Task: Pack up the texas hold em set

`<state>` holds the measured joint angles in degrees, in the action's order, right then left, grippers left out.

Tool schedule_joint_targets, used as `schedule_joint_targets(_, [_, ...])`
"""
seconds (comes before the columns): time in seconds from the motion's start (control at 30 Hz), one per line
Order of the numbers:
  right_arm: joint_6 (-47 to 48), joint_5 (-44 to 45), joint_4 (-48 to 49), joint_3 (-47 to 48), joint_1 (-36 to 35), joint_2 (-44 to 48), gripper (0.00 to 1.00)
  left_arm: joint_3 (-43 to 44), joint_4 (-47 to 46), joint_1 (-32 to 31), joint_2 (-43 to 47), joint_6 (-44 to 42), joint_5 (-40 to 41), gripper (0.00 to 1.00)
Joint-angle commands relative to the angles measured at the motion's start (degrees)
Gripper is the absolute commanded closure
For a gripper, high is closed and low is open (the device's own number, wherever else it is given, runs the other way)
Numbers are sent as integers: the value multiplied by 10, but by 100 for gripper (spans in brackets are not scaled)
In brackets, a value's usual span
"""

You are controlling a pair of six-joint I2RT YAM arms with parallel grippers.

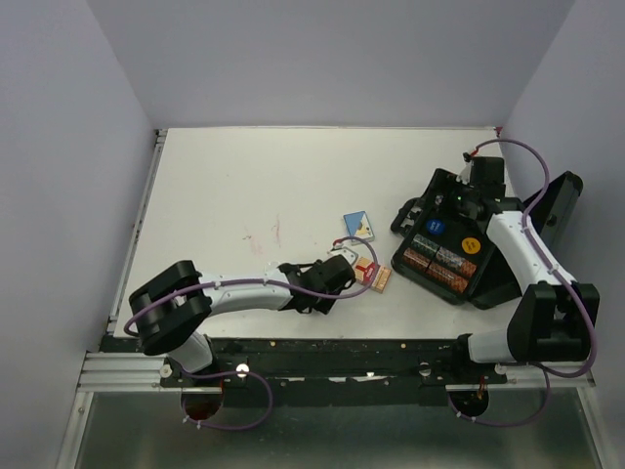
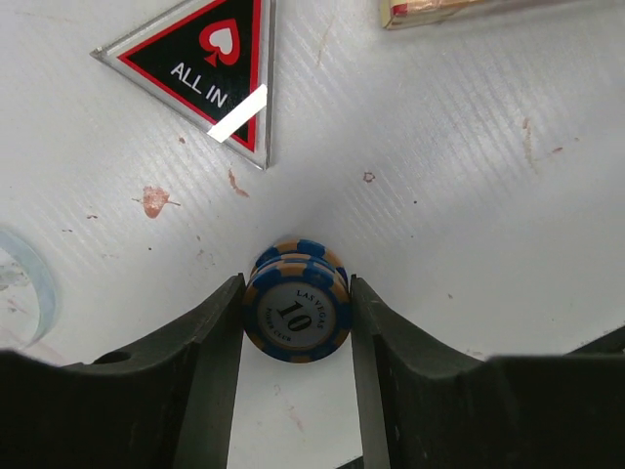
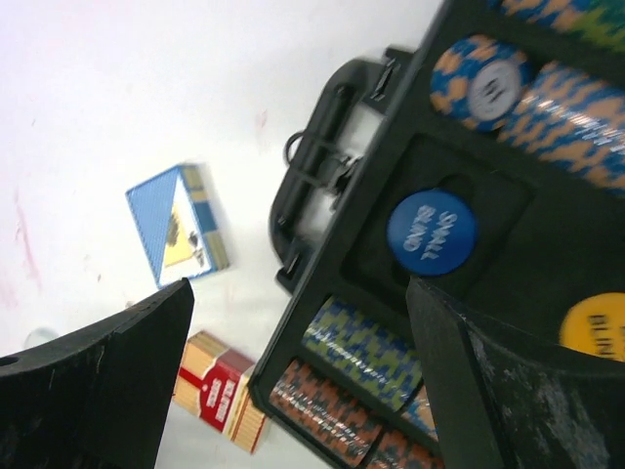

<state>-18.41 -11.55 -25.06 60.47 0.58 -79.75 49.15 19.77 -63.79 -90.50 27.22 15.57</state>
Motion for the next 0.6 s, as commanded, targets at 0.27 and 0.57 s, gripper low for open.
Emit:
schedule_joint_targets(0.27, [-83,-151,92,-119,-154,11,7,30,45,24,110,-72,-63,76])
schedule_joint_targets(0.57, [-188,-342,214,-206,-214,12,16,79,133,25,168,-175,-118,76])
